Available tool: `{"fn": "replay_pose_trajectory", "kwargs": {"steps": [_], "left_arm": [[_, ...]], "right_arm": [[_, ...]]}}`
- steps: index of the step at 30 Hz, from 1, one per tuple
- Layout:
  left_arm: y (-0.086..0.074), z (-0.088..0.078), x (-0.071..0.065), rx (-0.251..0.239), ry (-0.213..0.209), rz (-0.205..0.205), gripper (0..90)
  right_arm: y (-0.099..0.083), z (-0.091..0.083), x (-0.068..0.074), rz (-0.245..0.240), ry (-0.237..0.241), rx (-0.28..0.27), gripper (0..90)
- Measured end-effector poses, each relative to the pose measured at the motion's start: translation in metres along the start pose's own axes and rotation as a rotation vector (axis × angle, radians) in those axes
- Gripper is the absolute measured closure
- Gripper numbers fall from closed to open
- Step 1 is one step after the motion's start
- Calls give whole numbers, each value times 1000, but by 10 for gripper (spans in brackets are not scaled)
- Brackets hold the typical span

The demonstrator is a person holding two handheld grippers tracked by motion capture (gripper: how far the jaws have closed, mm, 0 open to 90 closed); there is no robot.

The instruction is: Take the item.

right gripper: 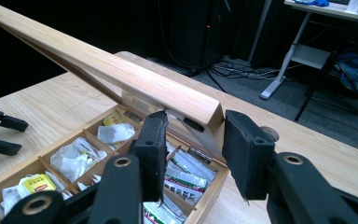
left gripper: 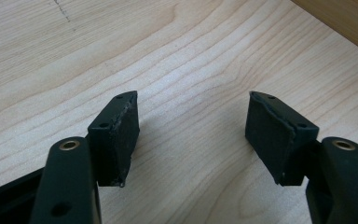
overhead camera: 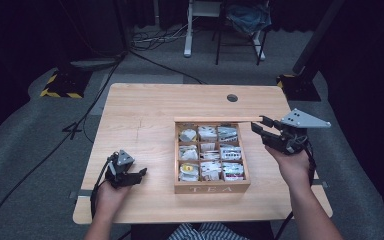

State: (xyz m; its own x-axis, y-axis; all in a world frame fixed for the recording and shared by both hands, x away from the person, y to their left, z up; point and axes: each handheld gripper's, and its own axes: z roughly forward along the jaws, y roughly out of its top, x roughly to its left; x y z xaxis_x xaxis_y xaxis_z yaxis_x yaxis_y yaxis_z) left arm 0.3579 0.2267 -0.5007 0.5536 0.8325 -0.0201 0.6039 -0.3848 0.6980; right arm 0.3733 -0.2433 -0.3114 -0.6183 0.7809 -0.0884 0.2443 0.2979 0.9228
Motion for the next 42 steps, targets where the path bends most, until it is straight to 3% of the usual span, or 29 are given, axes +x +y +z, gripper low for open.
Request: {"fn": "replay_pose_trajectory", "kwargs": {"steps": [5,12,19,24,33,39,40,41,42], "left_arm": [[1,-3,0,26,-11,3,375],[7,-12,-1,19,-44,1,385],[19,-27,-7,19,-37,36,388],[32,-43,-18,-10,-61,62,387],[50,-60,-43,14,-77,89,388],[61,-69,-57,-1,-121,101,391],[64,-71,-61,-9,-157,99,396],[64,-71,-61,-9,-157,99,402],[67,-74,-67,-22,-185,111,412]], "right_arm": [[0,1,0,-2,1,0,594],[1,1,-1,-8,2,3,592],[-1,2,-1,-6,5,-5,585],[-2,2,0,-4,8,-3,584],[-2,1,0,-1,7,0,583],[-3,1,-1,3,15,-1,583],[-3,1,-1,5,16,-1,582],[-3,1,-1,5,16,-1,582],[-3,1,-1,6,17,0,581]]}}
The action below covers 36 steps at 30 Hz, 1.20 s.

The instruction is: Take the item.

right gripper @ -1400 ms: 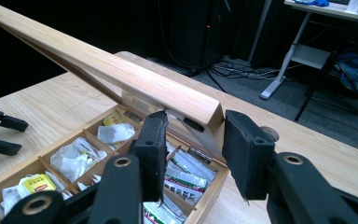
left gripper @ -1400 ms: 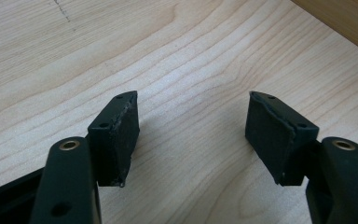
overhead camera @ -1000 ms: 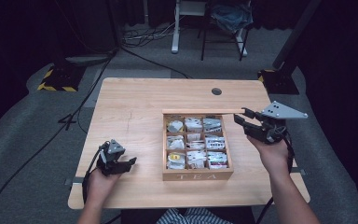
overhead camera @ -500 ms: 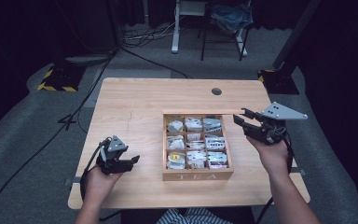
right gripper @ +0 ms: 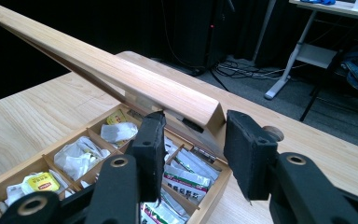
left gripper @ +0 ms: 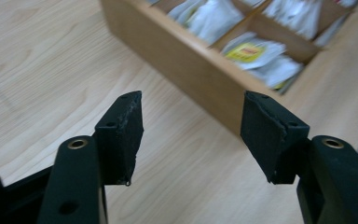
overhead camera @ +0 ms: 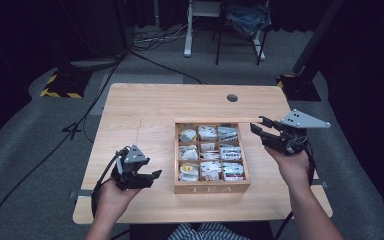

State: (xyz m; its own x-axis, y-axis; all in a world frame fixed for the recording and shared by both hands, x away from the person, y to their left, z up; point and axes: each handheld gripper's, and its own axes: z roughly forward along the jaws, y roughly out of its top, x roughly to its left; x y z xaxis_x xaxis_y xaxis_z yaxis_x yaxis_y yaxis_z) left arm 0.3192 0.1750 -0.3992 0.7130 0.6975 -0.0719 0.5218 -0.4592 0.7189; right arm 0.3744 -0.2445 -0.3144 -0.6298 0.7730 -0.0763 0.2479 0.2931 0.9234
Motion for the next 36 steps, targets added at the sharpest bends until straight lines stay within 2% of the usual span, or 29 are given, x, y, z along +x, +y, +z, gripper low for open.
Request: {"fn": "replay_pose_trajectory", "kwargs": {"steps": [1,2,5,9,11,12,13,16,20,24,28,30,34,36], "left_arm": [[0,0,0,0,0,0,413],[6,-3,-5,2,-10,32,413],[14,-4,-12,-9,-30,56,418],[22,-1,-16,-7,-55,72,416],[26,2,-18,-7,-84,72,416],[34,7,-21,-7,-107,79,418],[34,7,-21,-7,-107,79,421],[46,12,-28,-13,-162,106,432],[60,23,-39,-21,-215,134,432],[66,29,-42,-18,-245,132,429],[76,41,-46,-31,-293,157,428],[77,45,-46,-31,-298,163,428],[77,59,-46,-29,-359,157,438],[77,64,-48,-24,-375,158,449]], "right_arm": [[0,0,0,0,0,0,581],[0,0,0,1,-1,1,581],[0,0,0,1,-1,1,580],[0,0,0,2,-2,0,580],[0,0,0,5,-1,1,576],[0,0,0,6,-2,1,576],[0,0,0,6,-2,1,576],[0,0,1,3,-3,1,576],[-1,0,1,1,-1,2,576],[-1,0,1,-1,-2,1,576],[-1,1,1,1,-2,0,575],[-1,1,1,1,-3,0,574],[-1,1,1,1,-5,1,574],[-1,1,1,3,-5,1,573]]}}
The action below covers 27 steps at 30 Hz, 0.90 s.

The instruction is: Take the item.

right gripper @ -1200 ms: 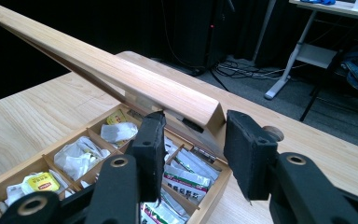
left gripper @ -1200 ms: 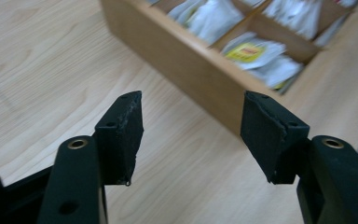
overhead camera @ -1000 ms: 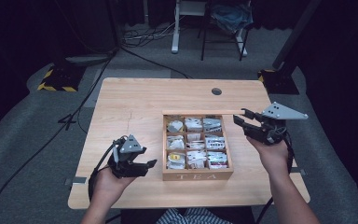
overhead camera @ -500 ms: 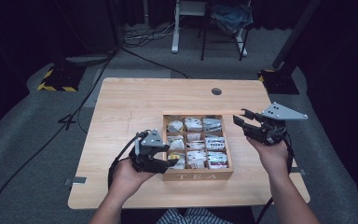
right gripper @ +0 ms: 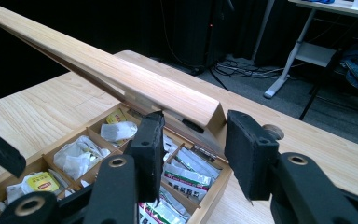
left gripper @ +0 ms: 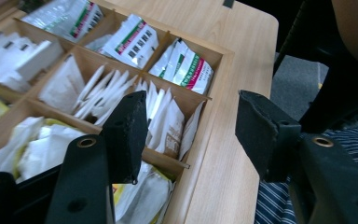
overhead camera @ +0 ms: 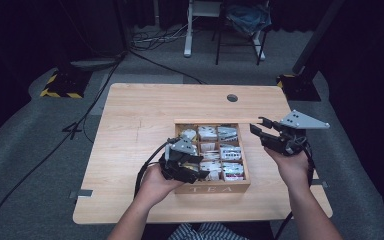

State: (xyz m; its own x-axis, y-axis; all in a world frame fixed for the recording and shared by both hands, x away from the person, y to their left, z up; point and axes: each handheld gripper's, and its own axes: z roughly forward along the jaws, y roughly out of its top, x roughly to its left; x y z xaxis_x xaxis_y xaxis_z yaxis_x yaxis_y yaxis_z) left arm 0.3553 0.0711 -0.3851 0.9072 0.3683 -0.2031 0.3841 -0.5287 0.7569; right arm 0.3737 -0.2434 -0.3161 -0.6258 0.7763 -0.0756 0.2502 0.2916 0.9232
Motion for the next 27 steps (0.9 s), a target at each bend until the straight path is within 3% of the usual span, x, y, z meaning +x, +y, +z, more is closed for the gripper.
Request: {"fn": "replay_pose_trajectory", "kwargs": {"steps": [3,9,13,17,24,27], "left_arm": [[0,10,0,10,-30,4,467],[0,22,4,22,-28,-9,512],[-4,31,11,37,-7,-45,564],[-10,41,17,44,-12,-91,637],[-10,49,17,76,13,-82,666],[-10,51,17,80,-3,-73,700]], "right_arm": [[0,0,0,1,0,1,574],[0,0,0,1,-1,1,573],[0,0,0,-1,0,2,573],[0,0,0,-2,2,2,573],[0,0,0,-2,4,1,573],[0,0,0,-3,2,2,573]]}}
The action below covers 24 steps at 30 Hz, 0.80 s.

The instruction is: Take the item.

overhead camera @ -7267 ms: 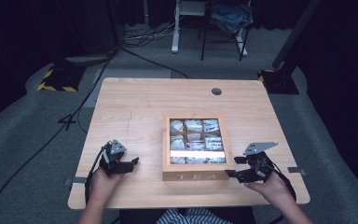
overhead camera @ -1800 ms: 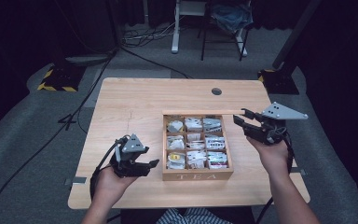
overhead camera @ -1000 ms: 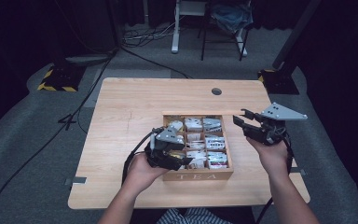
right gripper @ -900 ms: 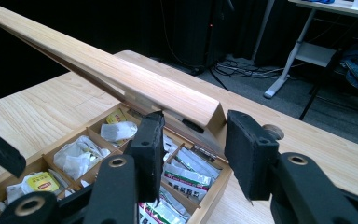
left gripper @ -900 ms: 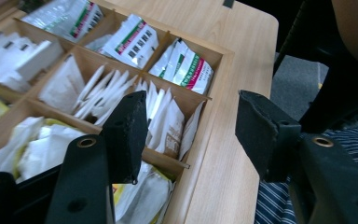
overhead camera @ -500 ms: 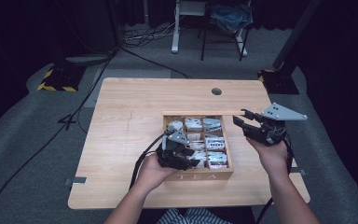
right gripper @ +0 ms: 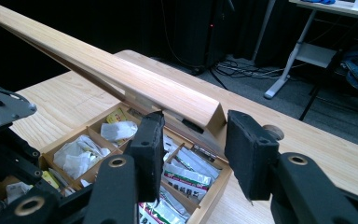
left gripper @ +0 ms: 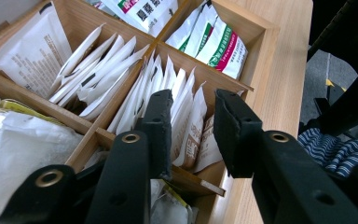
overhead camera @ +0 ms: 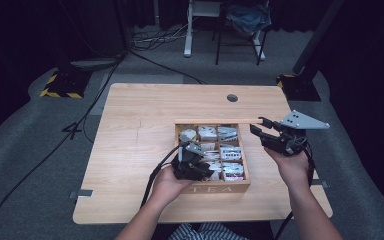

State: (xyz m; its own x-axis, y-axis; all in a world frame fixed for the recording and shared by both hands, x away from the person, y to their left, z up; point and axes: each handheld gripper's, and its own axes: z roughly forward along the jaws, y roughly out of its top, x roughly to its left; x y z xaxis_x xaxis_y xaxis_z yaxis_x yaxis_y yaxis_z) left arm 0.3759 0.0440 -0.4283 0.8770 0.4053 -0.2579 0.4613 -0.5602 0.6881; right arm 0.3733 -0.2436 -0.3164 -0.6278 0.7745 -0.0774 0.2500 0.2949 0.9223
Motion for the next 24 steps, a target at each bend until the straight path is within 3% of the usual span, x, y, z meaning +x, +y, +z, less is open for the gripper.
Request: {"fn": "replay_pose_trajectory", "kwargs": {"steps": [3,16,24], "left_arm": [[1,1,-3,12,-10,34,753],[3,9,-7,62,9,86,887],[3,9,-11,60,42,109,900]], "right_arm": [[0,0,1,-4,-3,4,572],[-3,0,3,-12,-5,24,566],[-3,0,4,-12,-7,23,566]]}}
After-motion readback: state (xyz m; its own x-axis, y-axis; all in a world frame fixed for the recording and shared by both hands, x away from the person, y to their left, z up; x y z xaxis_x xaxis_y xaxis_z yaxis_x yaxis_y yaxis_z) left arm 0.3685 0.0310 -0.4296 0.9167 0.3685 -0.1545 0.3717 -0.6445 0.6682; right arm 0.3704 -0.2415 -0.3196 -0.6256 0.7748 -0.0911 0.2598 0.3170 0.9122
